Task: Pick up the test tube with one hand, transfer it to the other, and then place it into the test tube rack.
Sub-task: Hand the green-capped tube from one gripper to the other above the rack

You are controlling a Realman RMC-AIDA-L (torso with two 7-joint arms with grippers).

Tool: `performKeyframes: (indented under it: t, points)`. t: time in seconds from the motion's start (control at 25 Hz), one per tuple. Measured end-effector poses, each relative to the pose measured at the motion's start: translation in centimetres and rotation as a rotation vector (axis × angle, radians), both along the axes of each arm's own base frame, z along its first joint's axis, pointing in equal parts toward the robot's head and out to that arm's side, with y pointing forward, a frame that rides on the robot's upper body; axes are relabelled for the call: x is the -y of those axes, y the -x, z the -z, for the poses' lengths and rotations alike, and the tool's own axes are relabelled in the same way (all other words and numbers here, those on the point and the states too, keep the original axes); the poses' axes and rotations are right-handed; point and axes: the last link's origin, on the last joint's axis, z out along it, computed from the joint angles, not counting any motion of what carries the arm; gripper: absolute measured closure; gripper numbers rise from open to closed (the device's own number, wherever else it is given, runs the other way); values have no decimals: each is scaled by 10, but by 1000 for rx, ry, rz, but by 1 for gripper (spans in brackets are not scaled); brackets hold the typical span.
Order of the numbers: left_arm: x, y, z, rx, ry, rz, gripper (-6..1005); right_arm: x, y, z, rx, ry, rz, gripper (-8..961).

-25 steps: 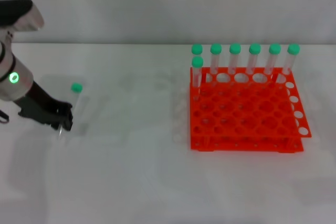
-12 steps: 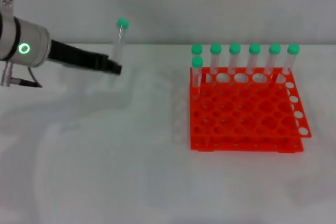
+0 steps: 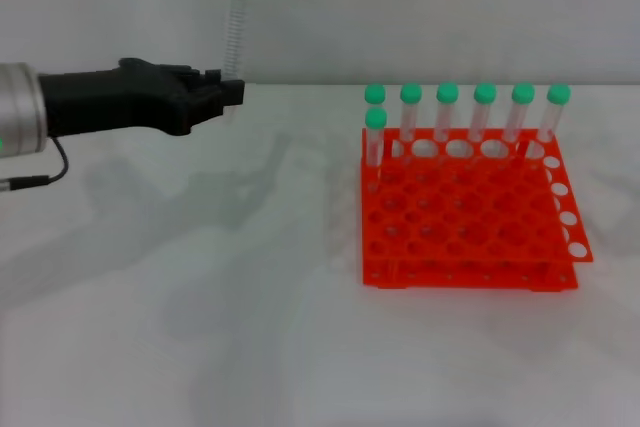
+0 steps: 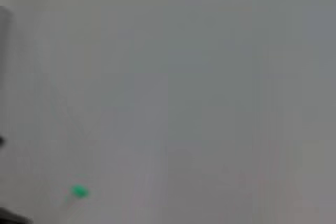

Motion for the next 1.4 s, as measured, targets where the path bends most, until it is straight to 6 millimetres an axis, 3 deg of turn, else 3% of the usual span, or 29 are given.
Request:
performKeyframes:
  t: [0.24,0.56,0.88,1.4]
  points:
    - [23,7,4,43,-43,193,786,-16,44,9,-39,323,-106,327]
    - [43,-12,28,73,37,442,784,-25,94,45,-10,607,-204,327]
    - [46,-29,45,81,78,533,782,-23,111,75,-14,599,-245,327]
    - [34,-32,57,88,99,502,778,-22,119,80,-12,575,-288,331]
